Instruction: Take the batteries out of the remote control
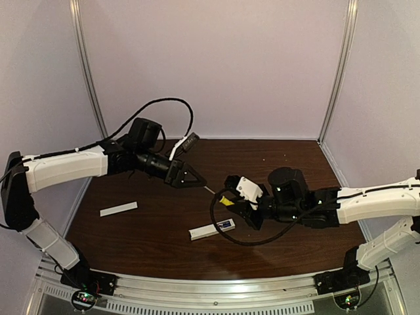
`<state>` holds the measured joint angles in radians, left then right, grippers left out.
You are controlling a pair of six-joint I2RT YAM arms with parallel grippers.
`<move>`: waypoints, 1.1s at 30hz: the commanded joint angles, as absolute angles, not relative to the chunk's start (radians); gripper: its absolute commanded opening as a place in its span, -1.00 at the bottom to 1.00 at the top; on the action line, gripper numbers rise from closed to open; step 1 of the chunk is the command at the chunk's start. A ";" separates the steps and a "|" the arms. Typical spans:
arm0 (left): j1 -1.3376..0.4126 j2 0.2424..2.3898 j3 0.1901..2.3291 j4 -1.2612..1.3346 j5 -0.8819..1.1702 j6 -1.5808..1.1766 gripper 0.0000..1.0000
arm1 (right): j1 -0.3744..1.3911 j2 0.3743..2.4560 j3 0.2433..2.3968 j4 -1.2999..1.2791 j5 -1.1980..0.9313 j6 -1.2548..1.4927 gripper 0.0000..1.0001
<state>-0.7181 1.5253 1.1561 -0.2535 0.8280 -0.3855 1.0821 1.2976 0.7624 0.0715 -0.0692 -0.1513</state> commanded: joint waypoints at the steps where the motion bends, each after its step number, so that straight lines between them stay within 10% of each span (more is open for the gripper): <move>1: -0.743 1.554 1.170 -0.214 0.843 -0.402 0.22 | 1.088 1.310 0.797 0.073 -0.040 -0.143 -1.00; 23: -0.779 1.631 1.207 -0.172 0.814 -0.446 -0.18 | 1.098 1.322 0.805 0.063 -0.026 -0.150 -1.00; 33: -0.781 1.647 1.226 -0.205 0.825 -0.429 -0.73 | 1.099 1.319 0.804 0.062 -0.005 -0.152 -1.00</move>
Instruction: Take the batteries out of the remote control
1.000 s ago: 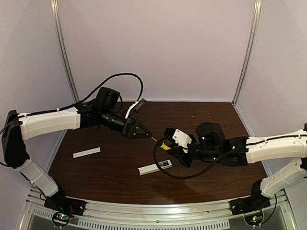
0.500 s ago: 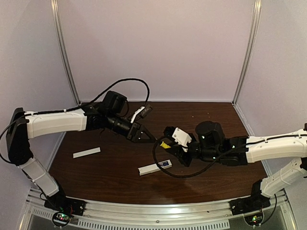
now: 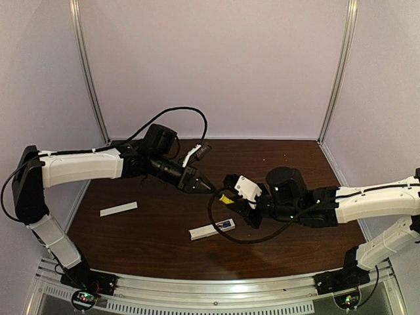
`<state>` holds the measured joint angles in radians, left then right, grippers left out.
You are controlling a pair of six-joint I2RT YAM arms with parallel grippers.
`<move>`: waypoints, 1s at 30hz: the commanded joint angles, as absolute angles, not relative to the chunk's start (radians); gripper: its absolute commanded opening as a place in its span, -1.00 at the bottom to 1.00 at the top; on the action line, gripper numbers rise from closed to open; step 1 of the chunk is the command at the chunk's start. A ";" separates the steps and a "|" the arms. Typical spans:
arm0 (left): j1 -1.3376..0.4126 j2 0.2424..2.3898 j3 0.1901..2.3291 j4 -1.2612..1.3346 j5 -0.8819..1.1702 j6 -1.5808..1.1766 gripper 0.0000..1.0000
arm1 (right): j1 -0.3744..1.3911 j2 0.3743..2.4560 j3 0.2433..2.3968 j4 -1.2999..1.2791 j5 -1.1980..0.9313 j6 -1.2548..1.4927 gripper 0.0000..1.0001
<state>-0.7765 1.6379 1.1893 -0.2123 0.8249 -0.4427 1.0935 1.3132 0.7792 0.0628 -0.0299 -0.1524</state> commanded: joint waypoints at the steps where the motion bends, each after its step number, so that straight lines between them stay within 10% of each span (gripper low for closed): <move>1: -0.781 1.647 1.228 -0.209 0.824 -0.426 -0.83 | 1.100 1.318 0.805 0.063 -0.005 -0.153 -1.00; 9: -0.781 1.630 1.225 -0.225 0.801 -0.421 -1.00 | 1.099 1.319 0.823 0.053 0.067 -0.111 -0.93; 18: -0.779 1.589 1.212 -0.242 0.734 -0.385 -1.00 | 1.097 1.347 0.850 0.019 0.178 -0.049 0.97; 30: -0.766 1.513 1.124 -0.173 0.616 -0.377 -1.00 | 1.090 1.315 0.808 0.085 0.242 0.056 0.99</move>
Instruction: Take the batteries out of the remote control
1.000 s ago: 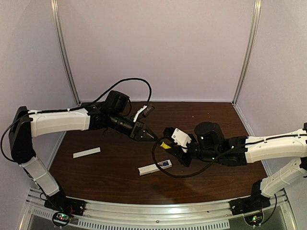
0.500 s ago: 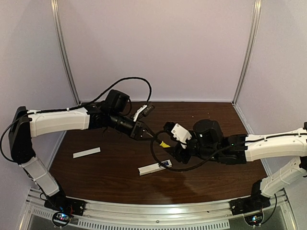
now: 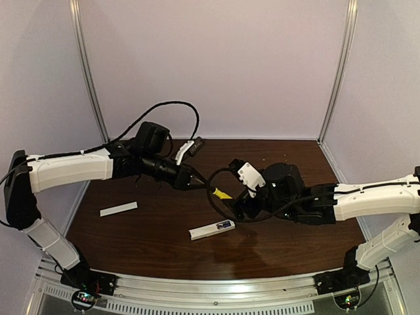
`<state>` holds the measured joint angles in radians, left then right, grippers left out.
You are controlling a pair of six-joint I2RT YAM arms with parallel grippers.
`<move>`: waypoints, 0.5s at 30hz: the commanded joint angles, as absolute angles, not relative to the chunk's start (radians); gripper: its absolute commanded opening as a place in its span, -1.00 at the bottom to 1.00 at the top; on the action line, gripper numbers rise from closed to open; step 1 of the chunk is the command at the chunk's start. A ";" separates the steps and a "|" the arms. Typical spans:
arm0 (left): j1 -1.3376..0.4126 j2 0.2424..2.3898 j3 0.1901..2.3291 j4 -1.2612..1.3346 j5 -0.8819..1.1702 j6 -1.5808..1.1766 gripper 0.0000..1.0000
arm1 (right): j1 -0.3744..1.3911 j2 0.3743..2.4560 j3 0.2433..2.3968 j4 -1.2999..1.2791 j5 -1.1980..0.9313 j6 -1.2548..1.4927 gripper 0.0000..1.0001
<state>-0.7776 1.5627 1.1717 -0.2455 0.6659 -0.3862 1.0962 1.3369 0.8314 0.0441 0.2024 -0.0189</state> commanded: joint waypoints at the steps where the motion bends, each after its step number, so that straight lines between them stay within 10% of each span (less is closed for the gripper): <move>1: -0.765 1.504 1.113 -0.164 0.608 -0.380 -1.00 | 1.086 1.312 0.805 0.090 0.240 0.069 0.99; 15: -0.726 1.368 0.961 0.029 0.583 -0.438 -1.00 | 0.955 1.266 0.817 0.128 -0.033 0.337 0.99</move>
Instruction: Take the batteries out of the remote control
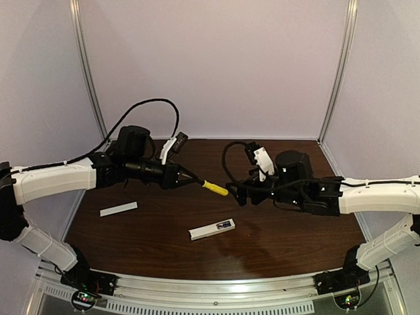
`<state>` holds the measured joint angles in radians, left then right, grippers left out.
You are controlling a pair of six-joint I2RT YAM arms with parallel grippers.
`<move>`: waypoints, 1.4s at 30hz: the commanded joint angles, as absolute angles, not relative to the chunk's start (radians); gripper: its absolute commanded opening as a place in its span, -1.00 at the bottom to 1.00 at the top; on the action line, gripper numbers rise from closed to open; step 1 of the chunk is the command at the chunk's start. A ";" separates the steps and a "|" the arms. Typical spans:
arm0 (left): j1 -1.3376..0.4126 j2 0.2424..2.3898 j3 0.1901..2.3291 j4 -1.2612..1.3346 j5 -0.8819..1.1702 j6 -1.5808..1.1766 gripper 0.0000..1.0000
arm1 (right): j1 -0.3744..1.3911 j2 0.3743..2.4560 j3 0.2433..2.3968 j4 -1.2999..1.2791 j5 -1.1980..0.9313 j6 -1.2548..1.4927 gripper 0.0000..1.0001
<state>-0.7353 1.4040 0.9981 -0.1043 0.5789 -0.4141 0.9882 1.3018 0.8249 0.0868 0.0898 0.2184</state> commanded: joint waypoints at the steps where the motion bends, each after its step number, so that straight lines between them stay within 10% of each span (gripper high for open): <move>1: -0.726 1.360 0.946 0.063 0.597 -0.450 -1.00 | 0.940 1.264 0.814 0.142 -0.070 0.363 0.99; 42: -0.725 1.383 0.878 0.514 0.799 -0.670 -1.00 | 0.802 1.351 0.665 0.848 -0.600 0.820 0.81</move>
